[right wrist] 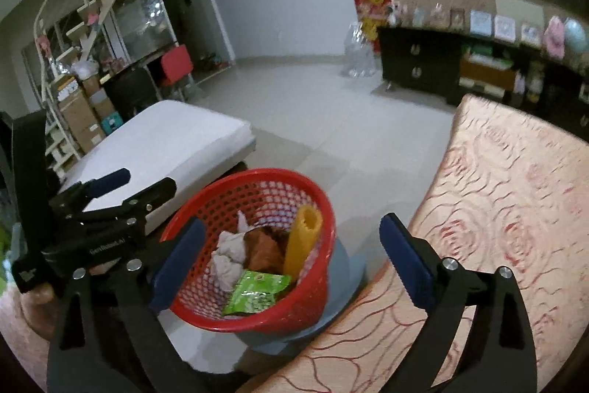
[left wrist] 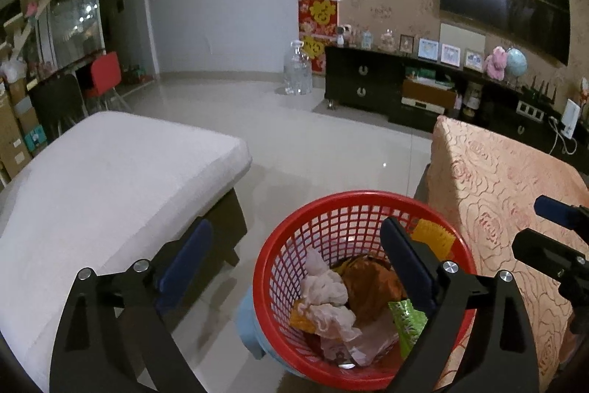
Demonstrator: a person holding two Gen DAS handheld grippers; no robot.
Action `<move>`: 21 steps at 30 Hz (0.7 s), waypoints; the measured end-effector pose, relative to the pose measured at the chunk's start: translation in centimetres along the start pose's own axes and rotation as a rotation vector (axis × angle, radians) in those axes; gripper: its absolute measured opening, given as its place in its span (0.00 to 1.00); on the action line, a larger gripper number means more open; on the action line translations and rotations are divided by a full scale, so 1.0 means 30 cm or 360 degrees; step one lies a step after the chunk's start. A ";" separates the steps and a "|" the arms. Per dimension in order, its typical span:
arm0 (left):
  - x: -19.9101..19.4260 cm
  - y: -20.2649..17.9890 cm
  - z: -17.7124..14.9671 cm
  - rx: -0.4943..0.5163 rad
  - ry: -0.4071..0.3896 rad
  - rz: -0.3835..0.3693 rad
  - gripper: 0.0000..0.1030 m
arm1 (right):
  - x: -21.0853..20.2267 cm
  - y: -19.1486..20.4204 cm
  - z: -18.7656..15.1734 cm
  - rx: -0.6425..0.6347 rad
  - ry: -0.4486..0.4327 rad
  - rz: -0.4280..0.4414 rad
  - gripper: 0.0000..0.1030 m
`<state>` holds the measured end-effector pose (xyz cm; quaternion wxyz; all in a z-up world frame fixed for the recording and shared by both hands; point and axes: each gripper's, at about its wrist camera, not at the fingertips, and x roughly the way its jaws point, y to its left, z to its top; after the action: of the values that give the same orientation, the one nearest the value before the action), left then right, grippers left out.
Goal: Collect trash
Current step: 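Open both tools to drop the tissue and wrapper into the basket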
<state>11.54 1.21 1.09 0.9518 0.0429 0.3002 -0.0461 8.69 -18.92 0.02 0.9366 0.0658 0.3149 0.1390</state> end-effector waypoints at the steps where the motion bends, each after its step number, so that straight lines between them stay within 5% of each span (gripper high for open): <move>1: -0.010 -0.002 -0.002 0.0001 -0.0010 0.0005 0.88 | -0.005 0.002 -0.002 -0.0010 -0.0007 -0.0017 0.91; 15: -0.163 -0.018 -0.085 -0.0012 -0.0128 0.0026 0.91 | -0.099 0.052 -0.042 -0.0071 -0.0016 -0.0067 0.93; 21: -0.201 -0.033 -0.121 -0.0007 -0.0136 0.0029 0.91 | -0.132 0.074 -0.083 -0.0085 -0.0037 -0.0207 0.93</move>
<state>4.44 1.01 1.55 0.9642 0.0415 0.2590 -0.0386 3.66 -17.92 0.78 0.9487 0.0218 0.3038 0.0854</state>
